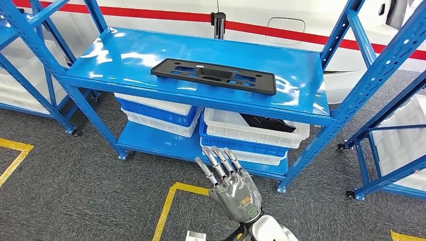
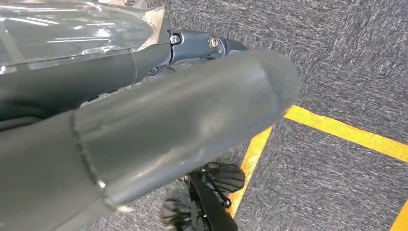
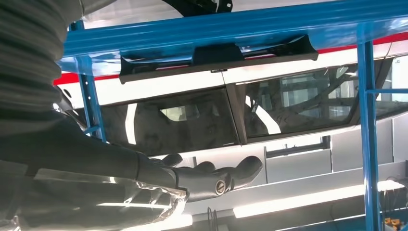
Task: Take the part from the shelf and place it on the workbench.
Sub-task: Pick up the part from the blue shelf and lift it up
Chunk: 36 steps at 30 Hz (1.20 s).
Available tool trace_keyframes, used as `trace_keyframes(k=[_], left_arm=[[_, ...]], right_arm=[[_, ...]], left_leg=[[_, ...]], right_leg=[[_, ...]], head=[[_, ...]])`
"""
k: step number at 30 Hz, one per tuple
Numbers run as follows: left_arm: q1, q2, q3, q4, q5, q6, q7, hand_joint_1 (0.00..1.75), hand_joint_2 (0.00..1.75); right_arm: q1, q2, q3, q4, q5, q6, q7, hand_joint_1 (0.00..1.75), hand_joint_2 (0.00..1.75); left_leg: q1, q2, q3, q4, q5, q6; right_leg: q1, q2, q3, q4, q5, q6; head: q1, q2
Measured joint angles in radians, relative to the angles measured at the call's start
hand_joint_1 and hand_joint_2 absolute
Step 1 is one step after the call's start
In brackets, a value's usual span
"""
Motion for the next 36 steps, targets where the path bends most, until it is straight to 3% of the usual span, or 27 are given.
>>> trace_keyframes(k=[1,2,5,7,9,11,13,14,16,18,20,22,24,26,28,29,31,33,36], left_arm=[[0.0,0.0,-0.002,0.0,0.003,0.0,0.0,0.0,0.0],[-0.001,0.0,-0.004,0.0,0.005,0.0,0.0,0.0,0.0],[-0.002,-0.001,-0.008,0.0,0.01,0.0,-0.001,0.0,0.0],[-0.002,-0.001,-0.012,0.0,0.011,0.001,-0.002,0.0,0.0],[-0.004,-0.001,-0.015,0.0,0.013,0.002,0.0,0.0,0.0],[-0.004,-0.002,-0.019,0.0,0.015,0.005,0.004,0.0,0.0],[-0.004,-0.003,-0.023,0.0,0.021,0.009,0.01,0.0,0.0],[-0.003,-0.003,-0.026,0.0,0.024,0.011,0.012,0.0,0.0],[-0.004,-0.003,-0.032,0.0,0.03,0.013,0.015,0.0,0.0],[-0.005,-0.004,-0.039,0.0,0.034,0.014,0.016,0.0,0.0],[-0.003,-0.004,-0.043,0.0,0.04,0.013,0.017,0.0,0.0],[0.0,-0.005,-0.048,0.001,0.046,0.013,0.018,0.0,0.0],[0.0,-0.005,-0.053,0.001,0.048,0.013,0.019,0.0,0.0],[-0.002,-0.005,-0.059,0.002,0.048,0.013,0.019,0.0,0.0],[-0.002,-0.005,-0.064,0.002,0.049,0.013,0.019,0.0,0.0],[-0.001,-0.005,-0.065,0.002,0.049,0.013,0.019,0.0,0.0],[-0.001,-0.007,-0.065,0.002,0.049,0.013,0.019,0.0,0.0],[-0.002,-0.009,-0.065,0.003,0.049,0.012,0.019,0.0,0.0],[-0.002,-0.01,-0.065,0.005,0.05,0.012,0.02,0.0,0.0]], right_arm=[[-0.001,0.0,-0.001,0.002,0.0,0.0,0.0,0.0,1.75],[-0.002,0.0,-0.001,0.005,0.0,0.0,0.0,0.0,1.75],[-0.003,0.002,-0.002,0.008,0.0,0.0,-0.001,0.0,1.75],[-0.006,0.006,-0.002,0.008,0.0,0.0,0.003,0.0,1.75],[-0.02,0.002,0.002,0.008,0.004,0.001,0.051,0.0,1.75],[-0.061,-0.03,0.025,0.008,0.01,0.007,0.188,0.0,1.75],[-0.115,-0.084,0.066,0.007,0.012,0.024,0.361,0.0,1.75],[-0.139,-0.109,0.088,0.005,0.012,0.034,0.427,0.0,1.75],[-0.174,-0.149,0.129,-0.003,0.013,0.051,0.508,0.0,1.75],[-0.2,-0.18,0.155,-0.019,0.014,0.069,0.549,0.0,1.75],[-0.217,-0.209,0.164,-0.041,0.014,0.091,0.575,0.0,1.75],[-0.227,-0.238,0.164,-0.067,0.014,0.114,0.589,0.0,1.75],[-0.238,-0.262,0.163,-0.089,0.014,0.134,0.599,0.0,1.75],[-0.247,-0.283,0.163,-0.102,0.014,0.143,0.607,0.0,1.75],[-0.249,-0.299,0.163,-0.108,0.014,0.146,0.611,0.0,1.75],[-0.249,-0.304,0.163,-0.11,0.014,0.146,0.611,0.0,1.75],[-0.249,-0.312,0.163,-0.117,0.014,0.146,0.612,0.0,1.75],[-0.251,-0.318,0.163,-0.121,0.014,0.147,0.613,0.0,1.75],[-0.259,-0.324,0.169,-0.129,0.014,0.162,0.644,0.0,1.75]], left_leg=[[-0.001,-0.001,0.009,0.001,-0.007,-0.004],[-0.001,-0.001,0.013,0.002,-0.013,-0.009],[-0.002,0.0,0.017,0.011,-0.021,-0.023],[0.001,0.002,0.007,0.043,-0.032,-0.033],[0.008,0.004,-0.042,0.13,-0.063,-0.045],[0.016,0.005,-0.123,0.242,-0.1,-0.056],[0.023,0.006,-0.173,0.274,-0.09,-0.062],[0.026,0.007,-0.172,0.24,-0.057,-0.062],[0.029,0.008,-0.136,0.122,0.029,-0.061],[0.022,0.009,-0.108,0.047,0.044,-0.051],[0.015,0.008,-0.096,0.031,0.033,-0.033],[0.014,0.005,-0.075,0.019,0.048,-0.019],[0.013,0.005,-0.057,0.015,0.043,-0.008],[0.009,0.003,-0.05,0.016,0.034,0.0],[0.004,0.001,-0.037,0.016,0.021,0.004],[0.002,-0.001,-0.027,0.016,0.014,0.004],[-0.003,-0.003,-0.008,0.016,-0.002,0.003],[-0.007,-0.007,0.004,0.017,-0.015,-0.003],[-0.009,-0.008,0.008,0.03,-0.027,-0.017]], right_leg=[[0.0,-0.002,0.015,-0.059,0.031,0.002],[0.002,-0.005,0.026,-0.099,0.047,-0.006],[0.002,-0.009,0.036,-0.12,0.056,-0.041],[-0.006,-0.007,0.056,-0.128,0.059,-0.053],[-0.01,-0.007,0.075,-0.134,0.054,-0.062],[-0.009,-0.005,0.083,-0.134,0.047,-0.065],[-0.01,-0.001,0.095,-0.134,0.036,-0.062],[-0.01,0.0,0.105,-0.134,0.029,-0.06],[-0.01,0.001,0.124,-0.135,0.013,-0.052],[-0.007,0.001,0.132,-0.139,0.001,-0.04],[-0.002,0.0,0.142,-0.137,-0.002,-0.026],[0.002,-0.001,0.147,-0.116,-0.012,-0.017],[0.001,-0.002,0.103,-0.036,-0.043,-0.02],[0.0,-0.002,0.018,0.086,-0.086,-0.028],[0.0,-0.002,-0.043,0.134,-0.103,-0.026],[0.001,-0.002,-0.048,0.107,-0.084,-0.021],[0.004,-0.003,-0.025,-0.009,0.001,-0.011],[0.01,-0.006,-0.004,-0.091,0.057,-0.02],[0.004,-0.006,0.009,-0.111,0.081,-0.041]], head=[[0.0,0.0],[0.0,0.0],[-0.002,0.0],[-0.004,0.0],[-0.004,0.0],[-0.004,0.0],[-0.004,0.0],[-0.004,0.0],[-0.004,0.0],[-0.006,0.0],[-0.008,0.0],[-0.007,0.0],[-0.005,0.0],[-0.003,0.0],[-0.001,0.0],[0.0,0.0],[0.0,0.0],[0.0,0.0],[0.002,0.0]])
